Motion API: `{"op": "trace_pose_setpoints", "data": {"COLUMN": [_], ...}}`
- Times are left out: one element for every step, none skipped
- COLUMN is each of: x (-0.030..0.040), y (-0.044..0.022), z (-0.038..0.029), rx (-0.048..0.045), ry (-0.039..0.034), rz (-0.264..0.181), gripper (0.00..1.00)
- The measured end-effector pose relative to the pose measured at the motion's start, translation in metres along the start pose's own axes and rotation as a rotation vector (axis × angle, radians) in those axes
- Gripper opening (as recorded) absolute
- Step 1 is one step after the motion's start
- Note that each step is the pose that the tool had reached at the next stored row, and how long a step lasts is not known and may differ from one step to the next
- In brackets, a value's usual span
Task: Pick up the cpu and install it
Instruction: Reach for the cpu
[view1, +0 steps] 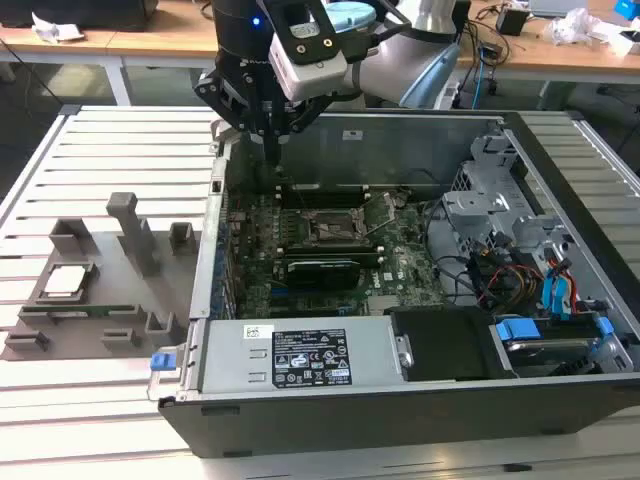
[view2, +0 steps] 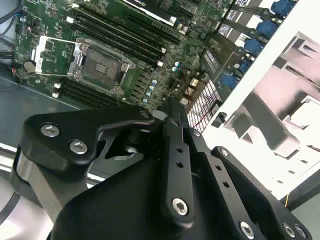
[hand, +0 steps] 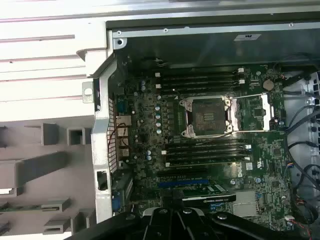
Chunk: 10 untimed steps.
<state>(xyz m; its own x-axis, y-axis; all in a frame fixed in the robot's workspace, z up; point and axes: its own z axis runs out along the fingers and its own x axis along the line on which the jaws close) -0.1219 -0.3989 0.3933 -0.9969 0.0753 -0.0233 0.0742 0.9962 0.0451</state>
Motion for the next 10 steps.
{"op": "trace_pose_setpoints", "data": {"x": [0.0, 0.0005, 0.0027, 0.0039, 0.0052, 0.0062, 0.0072, 0.0086, 0.0099, 0.0122], "y": [0.0, 0.0, -0.0002, -0.0003, -0.0004, -0.0005, -0.0005, -0.0006, -0.0007, -0.0009], "z": [0.0, 0.0, -0.0001, -0.0001, -0.0001, -0.0002, -0.0003, -0.0002, -0.0003, -0.0003], "rx": [0.0, 0.0, 0.0, 0.0, 0.0, 0.0, 0.0001, 0.0, 0.0, 0.0], "ry": [0.0, 0.0, 0.0, 0.0, 0.0, 0.0001, 0.0, 0.0, 0.0, 0.0], "rz": [0.0, 0.0, 0.0, 0.0, 0.0, 0.0, 0.0, 0.0, 0.0, 0.0], "gripper": [0.11, 0.11, 0.11, 0.11, 0.11, 0.11, 0.11, 0.11, 0.11, 0.11]}}
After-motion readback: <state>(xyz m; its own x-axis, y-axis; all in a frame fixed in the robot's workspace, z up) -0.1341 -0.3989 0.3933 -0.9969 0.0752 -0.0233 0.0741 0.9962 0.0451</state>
